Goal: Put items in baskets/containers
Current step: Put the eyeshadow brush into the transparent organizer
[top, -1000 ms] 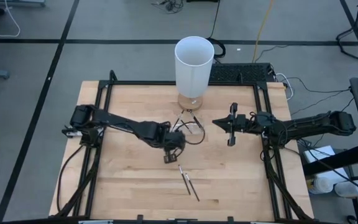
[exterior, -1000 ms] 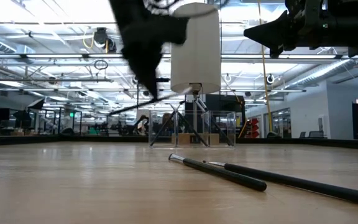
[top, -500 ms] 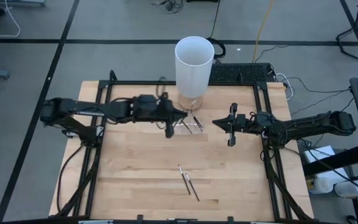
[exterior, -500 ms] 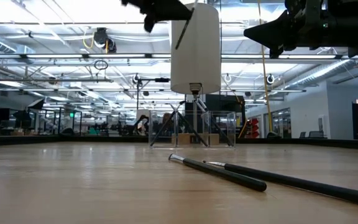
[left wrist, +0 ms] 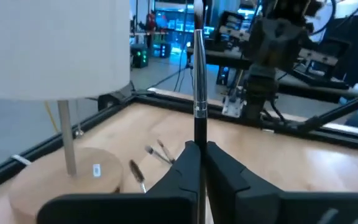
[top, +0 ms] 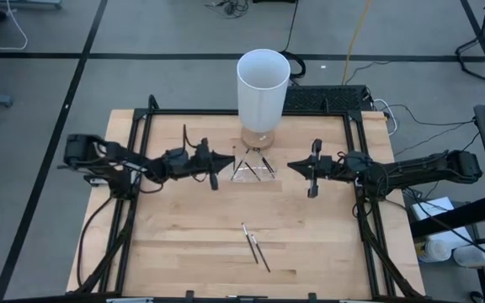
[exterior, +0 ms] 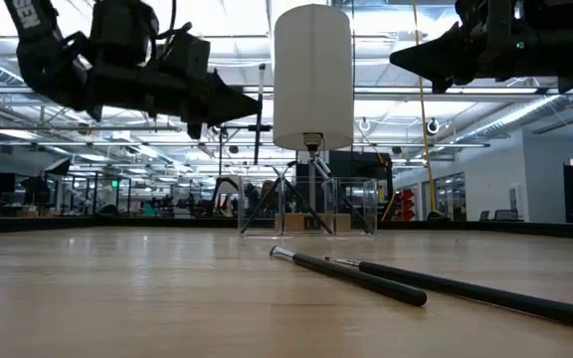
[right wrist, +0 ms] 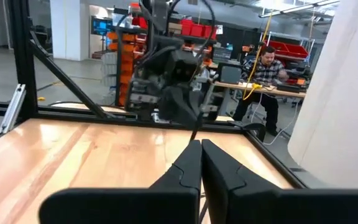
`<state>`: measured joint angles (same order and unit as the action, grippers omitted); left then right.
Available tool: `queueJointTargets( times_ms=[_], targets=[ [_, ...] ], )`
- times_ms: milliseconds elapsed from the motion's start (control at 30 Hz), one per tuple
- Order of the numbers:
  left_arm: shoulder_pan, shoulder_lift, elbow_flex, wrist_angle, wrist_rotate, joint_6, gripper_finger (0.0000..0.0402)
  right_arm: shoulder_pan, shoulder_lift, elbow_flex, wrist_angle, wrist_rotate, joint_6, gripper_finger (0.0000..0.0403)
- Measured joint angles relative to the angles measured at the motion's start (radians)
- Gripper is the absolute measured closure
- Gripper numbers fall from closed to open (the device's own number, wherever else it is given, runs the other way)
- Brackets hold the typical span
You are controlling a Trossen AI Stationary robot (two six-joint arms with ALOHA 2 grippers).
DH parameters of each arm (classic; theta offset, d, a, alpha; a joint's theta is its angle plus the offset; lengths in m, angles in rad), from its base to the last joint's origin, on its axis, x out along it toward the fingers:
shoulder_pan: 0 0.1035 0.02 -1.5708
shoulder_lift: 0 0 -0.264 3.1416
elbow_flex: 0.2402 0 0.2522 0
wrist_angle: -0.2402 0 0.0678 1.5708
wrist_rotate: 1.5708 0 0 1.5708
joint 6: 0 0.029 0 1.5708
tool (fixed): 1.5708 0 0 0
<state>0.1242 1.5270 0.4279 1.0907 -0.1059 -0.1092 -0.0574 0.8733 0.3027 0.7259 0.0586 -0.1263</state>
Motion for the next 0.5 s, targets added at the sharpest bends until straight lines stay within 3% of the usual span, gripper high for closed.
queueJointTargets(
  times_ms=[233, 500],
  targets=[
    [0.002, 0.156, 0.002, 0.163, 0.051, 0.044, 0.0395, -0.01, 0.0, 0.0, 0.019, 0.04, 0.002, 0.0403],
    [0.013, 0.208, 0.002, 0.206, 0.052, 0.063, 0.0399, -0.01, 0.0, 0.0, -0.001, 0.046, 0.009, 0.0403]
  ],
)
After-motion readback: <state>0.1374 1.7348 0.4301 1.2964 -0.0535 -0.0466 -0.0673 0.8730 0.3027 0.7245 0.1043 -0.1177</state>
